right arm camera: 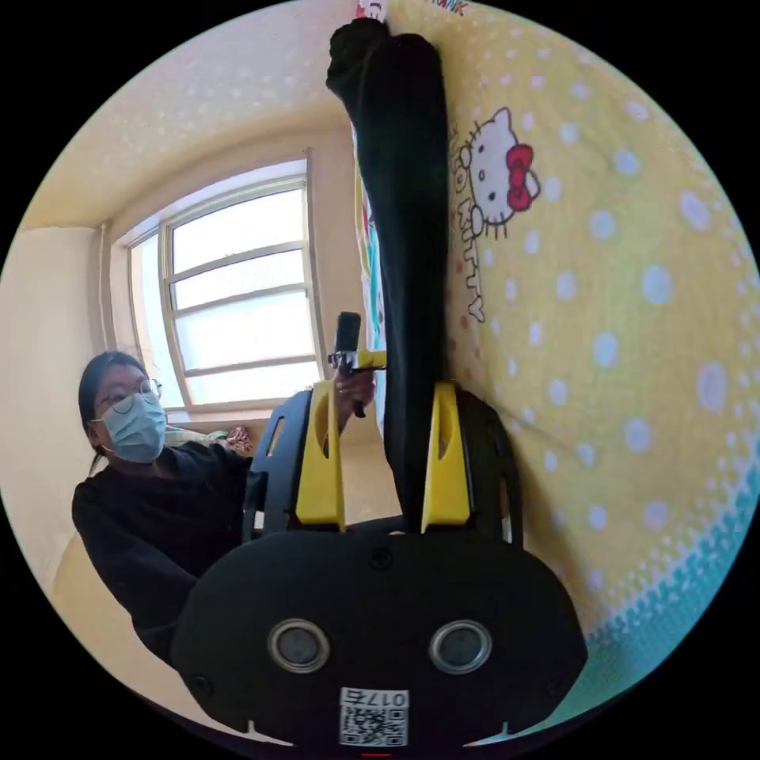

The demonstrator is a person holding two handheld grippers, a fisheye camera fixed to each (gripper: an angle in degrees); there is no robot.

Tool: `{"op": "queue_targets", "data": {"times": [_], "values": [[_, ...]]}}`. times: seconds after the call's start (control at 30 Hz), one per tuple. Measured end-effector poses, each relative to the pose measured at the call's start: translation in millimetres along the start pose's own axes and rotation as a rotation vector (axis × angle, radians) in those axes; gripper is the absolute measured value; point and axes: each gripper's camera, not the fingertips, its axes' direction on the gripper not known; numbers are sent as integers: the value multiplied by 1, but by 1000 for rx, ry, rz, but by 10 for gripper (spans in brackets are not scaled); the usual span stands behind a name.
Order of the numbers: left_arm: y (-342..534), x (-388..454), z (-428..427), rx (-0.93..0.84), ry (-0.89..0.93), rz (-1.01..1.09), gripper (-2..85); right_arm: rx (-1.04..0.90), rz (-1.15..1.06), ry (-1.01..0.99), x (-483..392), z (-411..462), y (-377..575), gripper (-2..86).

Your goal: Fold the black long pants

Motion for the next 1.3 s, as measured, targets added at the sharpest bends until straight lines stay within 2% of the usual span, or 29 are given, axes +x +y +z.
{"op": "queue_targets", "data": {"times": [0.07,0.13,0.27,0.4,0.5,0.6,0.7,0.77,0.87,1.0,1.1,1.13,1.2,1.3], "values": [[5,1,2,-15,-14,-34,70,-67,42,136,-9,22,-2,57],[17,10,1,-14,50,5,53,-53,28,248,-30,26,5,23],[79,60,-35,115,298,204,42,30,-125,140,-116,10,57,0],[158,181,-75,120,412,486,41,41,-368,76,-263,3,133,-5],[208,291,-107,110,409,706,40,28,-601,59,-384,-6,184,-5],[242,396,-137,110,338,924,40,15,-851,152,-498,-14,226,-5],[256,472,-161,148,273,1052,41,76,-959,209,-574,-29,242,-4],[248,493,-169,198,176,1026,43,143,-908,275,-593,-41,233,-2],[202,477,-165,192,2,880,42,153,-752,363,-575,-55,187,-1],[125,417,-151,180,23,631,41,164,-557,388,-505,-76,103,-3],[101,396,-141,231,-67,601,44,200,-505,417,-474,-88,70,1],[98,388,-137,240,-94,581,44,211,-514,465,-469,-87,68,2],[92,346,-108,208,-260,454,51,223,-486,667,-431,-72,70,10],[118,263,-45,83,-415,288,59,201,-297,689,-344,-44,102,20]]}}
